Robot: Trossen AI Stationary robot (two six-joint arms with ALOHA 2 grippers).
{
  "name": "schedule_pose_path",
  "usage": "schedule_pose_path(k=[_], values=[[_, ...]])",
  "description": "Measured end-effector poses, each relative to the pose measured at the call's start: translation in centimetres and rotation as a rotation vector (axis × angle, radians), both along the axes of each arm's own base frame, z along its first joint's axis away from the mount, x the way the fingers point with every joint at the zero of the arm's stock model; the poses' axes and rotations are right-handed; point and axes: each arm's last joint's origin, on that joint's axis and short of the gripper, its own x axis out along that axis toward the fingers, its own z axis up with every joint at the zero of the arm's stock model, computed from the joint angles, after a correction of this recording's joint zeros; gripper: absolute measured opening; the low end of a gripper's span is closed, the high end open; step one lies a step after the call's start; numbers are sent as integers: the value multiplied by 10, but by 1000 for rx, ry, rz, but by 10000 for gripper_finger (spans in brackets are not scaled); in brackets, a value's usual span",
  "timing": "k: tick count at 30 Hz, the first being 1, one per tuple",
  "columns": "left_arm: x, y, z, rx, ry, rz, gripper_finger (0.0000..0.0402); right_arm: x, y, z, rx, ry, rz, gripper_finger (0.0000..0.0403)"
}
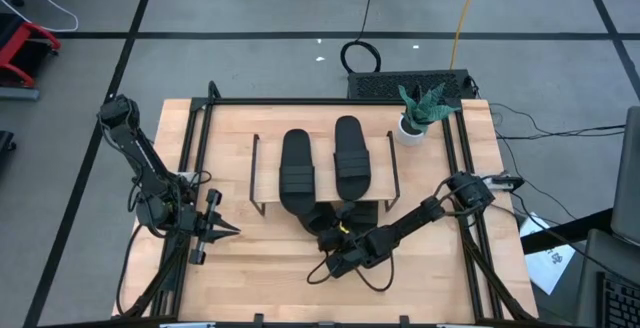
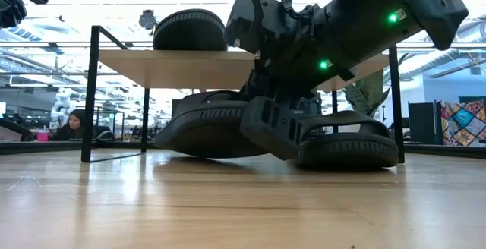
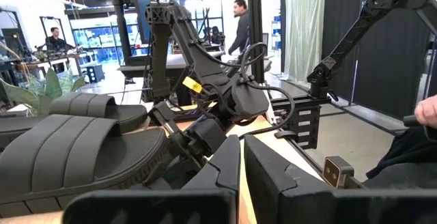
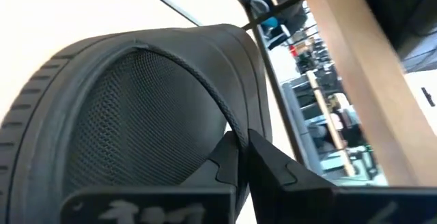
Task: Pick and place slides into the shelf
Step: Put the black slide under the shelf
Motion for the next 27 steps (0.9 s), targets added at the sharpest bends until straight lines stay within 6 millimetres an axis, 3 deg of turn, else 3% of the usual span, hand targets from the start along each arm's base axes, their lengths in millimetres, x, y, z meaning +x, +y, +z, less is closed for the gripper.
schedule_pose_path(k=[10,19,23,27], values=[[0,0,0,0,4,-1,26,2,2,-3,191,13,95,23],[0,-2,-2,23,6,-69,26,2,8,-1,284,41,172,123],[0,-2,-2,23,6,-74,26,-2,15,9,293,42,215,162],[0,-2,-2,25,7,-75,26,-8,25,26,269,11,243,174]])
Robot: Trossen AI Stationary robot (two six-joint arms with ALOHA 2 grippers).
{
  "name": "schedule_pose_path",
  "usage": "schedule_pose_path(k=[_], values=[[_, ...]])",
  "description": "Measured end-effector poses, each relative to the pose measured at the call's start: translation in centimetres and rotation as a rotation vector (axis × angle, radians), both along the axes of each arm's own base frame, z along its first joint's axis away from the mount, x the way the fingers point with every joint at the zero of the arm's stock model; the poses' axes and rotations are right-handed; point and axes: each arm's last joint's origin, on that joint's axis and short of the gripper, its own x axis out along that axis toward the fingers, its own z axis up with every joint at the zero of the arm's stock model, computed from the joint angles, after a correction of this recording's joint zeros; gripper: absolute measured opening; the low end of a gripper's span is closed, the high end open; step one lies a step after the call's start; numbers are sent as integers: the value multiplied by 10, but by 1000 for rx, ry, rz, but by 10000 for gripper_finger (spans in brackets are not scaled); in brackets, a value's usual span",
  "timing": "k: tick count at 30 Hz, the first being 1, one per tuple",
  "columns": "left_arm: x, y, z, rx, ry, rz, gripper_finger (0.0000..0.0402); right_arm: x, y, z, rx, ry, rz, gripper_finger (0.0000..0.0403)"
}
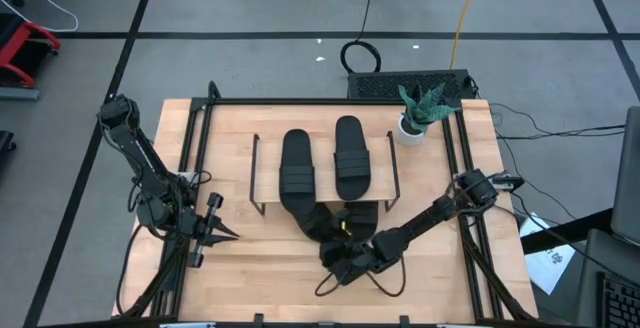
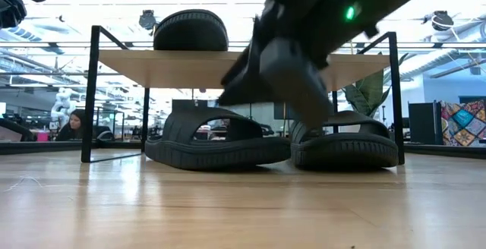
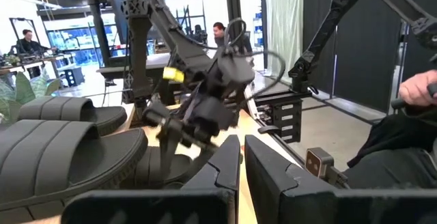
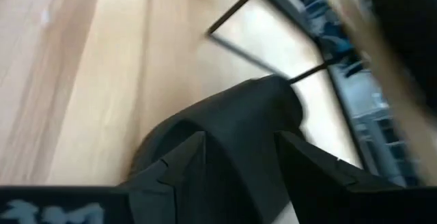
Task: Pick and place slides into the shelf
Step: Put the black slide under the shelf
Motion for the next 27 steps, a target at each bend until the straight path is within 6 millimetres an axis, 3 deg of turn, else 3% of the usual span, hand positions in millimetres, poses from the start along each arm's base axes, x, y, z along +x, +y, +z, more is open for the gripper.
schedule_pose_path(k=[7,14,27], values=[[0,0,-3,-9,27,-3,26,-15,18,11,-127,-27,-21,143],[0,0,-4,-6,33,-3,26,-28,17,1,-123,52,-57,15],[0,0,-4,-11,35,-4,26,-16,-23,-5,-43,92,-199,0]])
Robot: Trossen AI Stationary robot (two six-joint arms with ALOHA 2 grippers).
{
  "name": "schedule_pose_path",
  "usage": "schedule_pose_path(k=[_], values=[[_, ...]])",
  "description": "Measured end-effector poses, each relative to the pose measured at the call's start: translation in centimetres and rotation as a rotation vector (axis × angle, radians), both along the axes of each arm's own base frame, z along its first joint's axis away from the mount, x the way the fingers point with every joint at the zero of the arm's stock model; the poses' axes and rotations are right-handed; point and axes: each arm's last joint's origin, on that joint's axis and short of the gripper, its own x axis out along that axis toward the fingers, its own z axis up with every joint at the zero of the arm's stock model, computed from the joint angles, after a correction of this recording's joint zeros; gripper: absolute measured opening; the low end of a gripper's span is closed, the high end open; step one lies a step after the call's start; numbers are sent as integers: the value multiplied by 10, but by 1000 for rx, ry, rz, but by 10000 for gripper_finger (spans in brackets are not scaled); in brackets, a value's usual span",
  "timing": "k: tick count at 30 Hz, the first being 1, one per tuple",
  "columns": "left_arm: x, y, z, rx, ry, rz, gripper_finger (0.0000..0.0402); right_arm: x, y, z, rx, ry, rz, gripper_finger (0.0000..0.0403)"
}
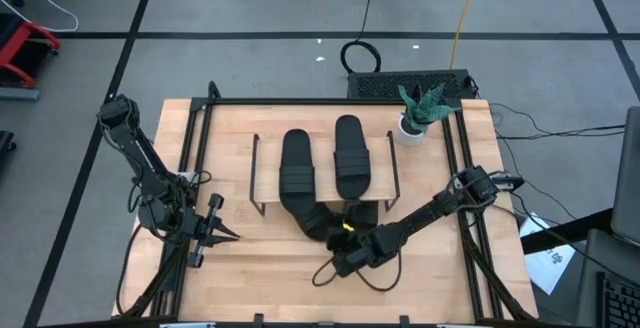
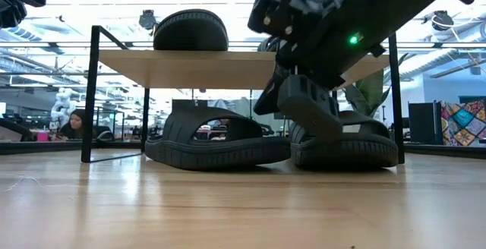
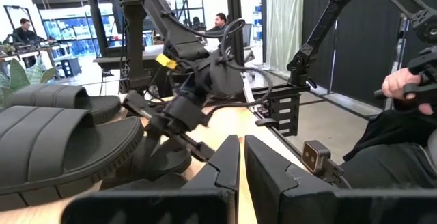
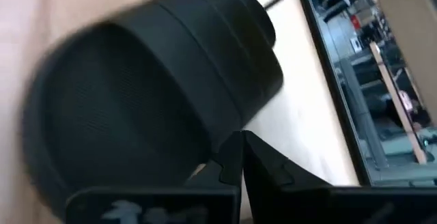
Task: Pick and place slides into the shelf
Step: Put the black slide under the shelf
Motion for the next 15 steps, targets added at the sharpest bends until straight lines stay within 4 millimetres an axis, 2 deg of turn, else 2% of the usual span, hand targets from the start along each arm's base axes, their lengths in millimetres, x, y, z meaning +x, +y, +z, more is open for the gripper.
schedule_pose_path(k=[8,15], values=[[0,0,0,-4,5,0,26,4,-15,-2,84,12,-50,0],[0,0,-1,-5,7,-1,26,10,-16,-2,171,23,-5,0]])
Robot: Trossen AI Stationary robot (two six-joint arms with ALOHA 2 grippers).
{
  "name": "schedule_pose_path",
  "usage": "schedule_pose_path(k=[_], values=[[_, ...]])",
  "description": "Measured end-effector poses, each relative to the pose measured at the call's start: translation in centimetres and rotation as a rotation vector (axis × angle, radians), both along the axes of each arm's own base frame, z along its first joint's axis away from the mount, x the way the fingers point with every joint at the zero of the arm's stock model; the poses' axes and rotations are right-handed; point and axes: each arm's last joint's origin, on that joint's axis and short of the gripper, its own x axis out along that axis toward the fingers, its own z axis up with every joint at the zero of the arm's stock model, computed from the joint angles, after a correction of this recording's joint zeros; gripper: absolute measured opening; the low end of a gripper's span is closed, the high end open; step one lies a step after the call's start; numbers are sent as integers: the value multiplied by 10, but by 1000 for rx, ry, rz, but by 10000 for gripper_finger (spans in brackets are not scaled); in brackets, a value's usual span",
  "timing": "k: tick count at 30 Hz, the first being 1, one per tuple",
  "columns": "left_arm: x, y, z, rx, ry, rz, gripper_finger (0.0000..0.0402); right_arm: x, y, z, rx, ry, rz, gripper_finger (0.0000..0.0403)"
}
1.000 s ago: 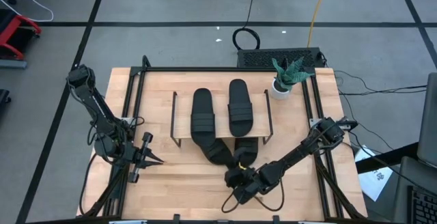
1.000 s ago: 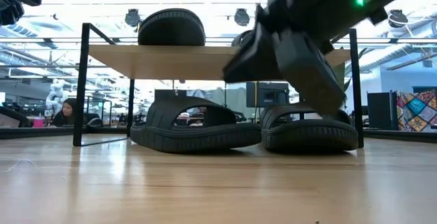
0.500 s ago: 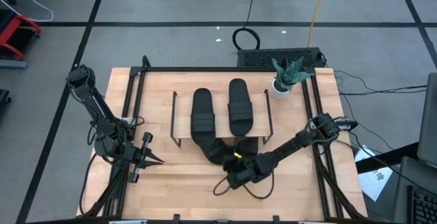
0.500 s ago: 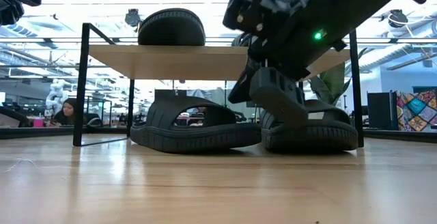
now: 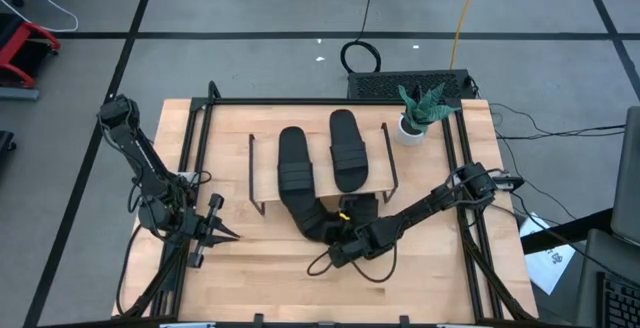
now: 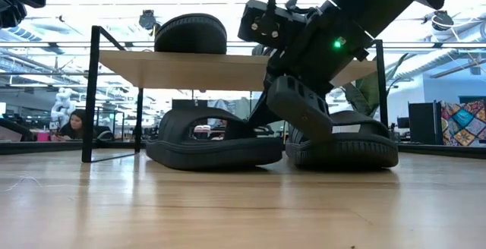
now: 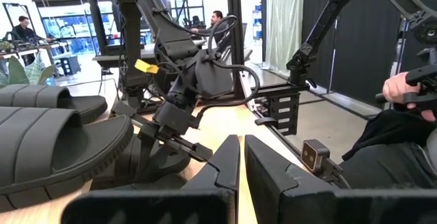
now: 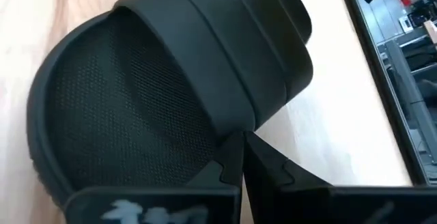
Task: Pick and place slides into the shelf
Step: Put the black slide under the shelf, then adjust the shelf
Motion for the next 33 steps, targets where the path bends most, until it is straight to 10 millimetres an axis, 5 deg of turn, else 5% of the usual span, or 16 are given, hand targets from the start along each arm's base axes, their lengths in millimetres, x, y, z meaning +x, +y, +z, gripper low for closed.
schedule_pose_path(k=[11,18,26,33], values=[[0,0,0,0,0,0,26,2,21,1,122,24,205,0],[1,-2,-7,-46,61,-1,26,-6,44,16,-16,-75,230,0],[8,-15,-27,72,142,-12,26,-40,75,68,-32,-174,307,0],[13,-21,-44,69,204,106,26,-90,77,98,-144,-227,186,0]])
